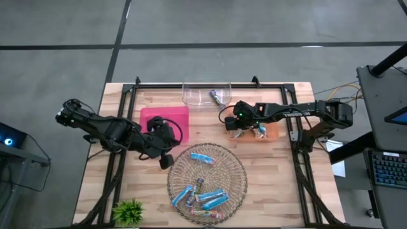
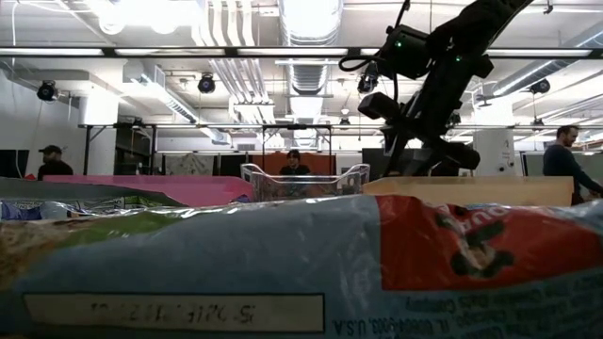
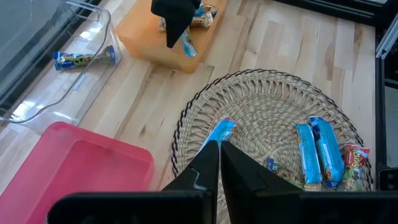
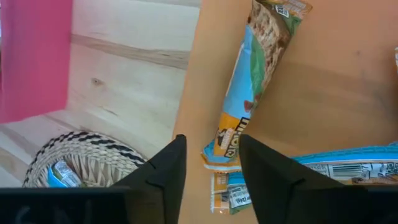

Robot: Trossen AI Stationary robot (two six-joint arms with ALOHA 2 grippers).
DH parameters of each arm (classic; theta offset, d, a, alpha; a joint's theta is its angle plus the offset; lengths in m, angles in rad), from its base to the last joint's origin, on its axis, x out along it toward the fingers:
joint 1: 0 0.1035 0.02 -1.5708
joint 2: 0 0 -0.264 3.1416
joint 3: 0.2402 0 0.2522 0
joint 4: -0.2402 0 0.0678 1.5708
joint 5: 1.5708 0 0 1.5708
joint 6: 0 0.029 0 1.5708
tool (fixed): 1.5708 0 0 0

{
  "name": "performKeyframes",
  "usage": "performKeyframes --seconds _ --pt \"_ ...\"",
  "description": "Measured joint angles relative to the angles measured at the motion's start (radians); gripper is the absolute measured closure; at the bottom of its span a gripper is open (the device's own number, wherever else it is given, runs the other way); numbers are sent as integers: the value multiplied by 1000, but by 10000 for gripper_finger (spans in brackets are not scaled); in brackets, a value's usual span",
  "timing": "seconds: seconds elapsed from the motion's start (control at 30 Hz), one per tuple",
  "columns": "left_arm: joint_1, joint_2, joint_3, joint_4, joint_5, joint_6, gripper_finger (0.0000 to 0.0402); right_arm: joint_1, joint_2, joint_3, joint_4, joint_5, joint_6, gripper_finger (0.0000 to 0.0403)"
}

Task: Pick and place Granola Bars by type
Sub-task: Put the red granola bar into the pink bin

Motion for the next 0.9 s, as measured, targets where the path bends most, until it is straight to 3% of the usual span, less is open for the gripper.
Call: performKeyframes --seconds 0.2,0.4,0.9 --pt "0 0 0 0 0 0 401 0 0 -1 1 2 -28 244" --pt "0 0 0 0 0 0 401 0 -1 1 0 -2 -54 254" --pt "0 0 0 0 0 0 401 7 -5 5 2 -9 -84 374"
